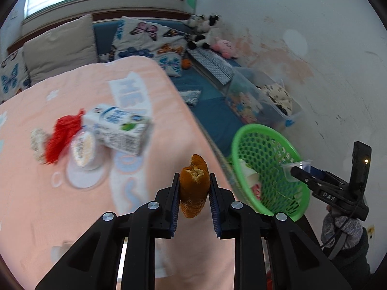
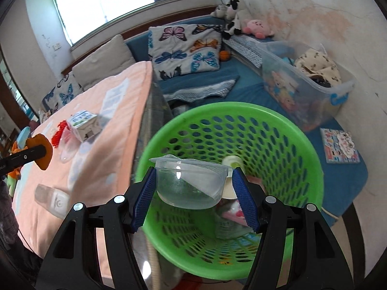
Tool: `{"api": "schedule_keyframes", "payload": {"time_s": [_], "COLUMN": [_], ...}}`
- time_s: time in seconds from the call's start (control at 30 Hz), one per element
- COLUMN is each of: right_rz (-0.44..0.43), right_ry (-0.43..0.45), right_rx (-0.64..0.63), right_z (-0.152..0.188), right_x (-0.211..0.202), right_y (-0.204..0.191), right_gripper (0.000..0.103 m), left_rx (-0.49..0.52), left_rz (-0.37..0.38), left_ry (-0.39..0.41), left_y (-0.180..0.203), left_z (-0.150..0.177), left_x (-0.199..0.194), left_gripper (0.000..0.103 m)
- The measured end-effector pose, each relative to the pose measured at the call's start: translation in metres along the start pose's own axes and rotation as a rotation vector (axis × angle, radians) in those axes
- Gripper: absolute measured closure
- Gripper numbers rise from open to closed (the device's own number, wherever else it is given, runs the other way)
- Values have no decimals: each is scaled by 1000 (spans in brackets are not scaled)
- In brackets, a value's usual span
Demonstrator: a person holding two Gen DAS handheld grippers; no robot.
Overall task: Collect trash
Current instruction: 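Carry the bowl over the basket and open the right tool while the left tool carries the peel, then open the left tool to drop the orange peel into the basket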
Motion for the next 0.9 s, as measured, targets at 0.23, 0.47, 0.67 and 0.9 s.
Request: {"api": "schedule_keyframes", "payload": {"time_s": [0.23, 0.47, 0.67, 0.9], "right_rz": [29, 23, 27, 29], "right_ry": [3, -9, 0, -5], "right_rx": [21, 50, 58, 60], "right_z": [6, 12, 15, 21], "right_x": [-6, -7, -16, -21], "right_y": [29, 46, 53, 58], "right_gripper": [38, 36, 35, 35], "left_rx": [66, 120, 169, 197], "left_rz": [40, 83, 113, 146], "left_ry": [-42, -89, -134, -179], "left_y": [46, 89, 124, 150], "left_z": [4, 8, 16, 27], "left_x": [24, 53, 80, 107], "left_gripper": [81, 81, 81, 77]}}
Point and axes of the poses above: each gripper's, at about its wrist camera, not at the fingertips, and x roughly the way its jaws point, y to its right, z to its underside, the point moved 8 cm from there along x, roughly the way its jaws point, and after that the axes turned 13 degrees about y, right-handed, at the moved point
